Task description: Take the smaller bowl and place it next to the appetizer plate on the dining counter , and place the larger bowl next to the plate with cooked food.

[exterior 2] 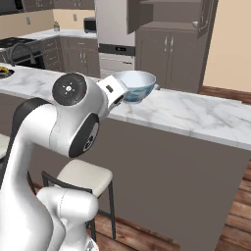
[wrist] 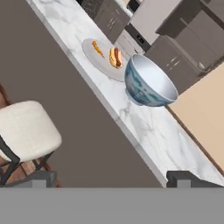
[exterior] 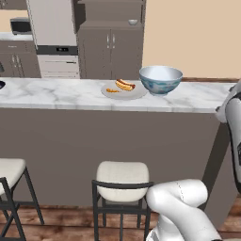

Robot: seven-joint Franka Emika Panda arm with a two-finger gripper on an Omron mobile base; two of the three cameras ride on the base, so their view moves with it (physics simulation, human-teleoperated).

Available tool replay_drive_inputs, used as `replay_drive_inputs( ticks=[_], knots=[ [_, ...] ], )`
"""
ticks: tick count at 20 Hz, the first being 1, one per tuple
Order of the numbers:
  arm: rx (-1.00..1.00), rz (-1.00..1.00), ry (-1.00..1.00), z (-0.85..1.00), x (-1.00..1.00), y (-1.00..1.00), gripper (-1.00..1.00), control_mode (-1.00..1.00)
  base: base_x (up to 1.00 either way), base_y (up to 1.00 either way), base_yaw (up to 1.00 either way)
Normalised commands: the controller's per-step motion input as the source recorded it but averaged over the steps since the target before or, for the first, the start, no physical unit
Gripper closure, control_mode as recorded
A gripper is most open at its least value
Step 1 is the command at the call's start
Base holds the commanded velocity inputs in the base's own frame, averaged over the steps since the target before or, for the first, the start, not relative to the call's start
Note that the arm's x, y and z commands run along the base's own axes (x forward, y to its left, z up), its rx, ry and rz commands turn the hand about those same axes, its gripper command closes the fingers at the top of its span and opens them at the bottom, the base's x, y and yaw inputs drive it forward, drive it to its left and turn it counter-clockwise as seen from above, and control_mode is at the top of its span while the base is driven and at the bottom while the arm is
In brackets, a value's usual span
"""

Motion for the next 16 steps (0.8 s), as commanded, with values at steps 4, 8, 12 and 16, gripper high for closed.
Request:
replay_drive_inputs(
  ticks=[4, 8, 12, 16],
  knots=[
    [0.0, -0.04, 0.0, -0.01, 0.0, 0.0, -1.0, 1.0, -0.26, -0.14, -0.15],
    [0.0, 0.0, 0.0, 0.0, 0.0, 0.0, -1.0, 1.0, -0.35, -0.77, -0.28],
    [0.0, 0.0, 0.0, 0.0, 0.0, 0.0, -1.0, 1.0, -0.01, -1.0, -0.38],
    [0.0, 0.0, 0.0, 0.0, 0.0, 0.0, -1.0, 1.0, 0.0, -1.0, -0.29]
  ],
)
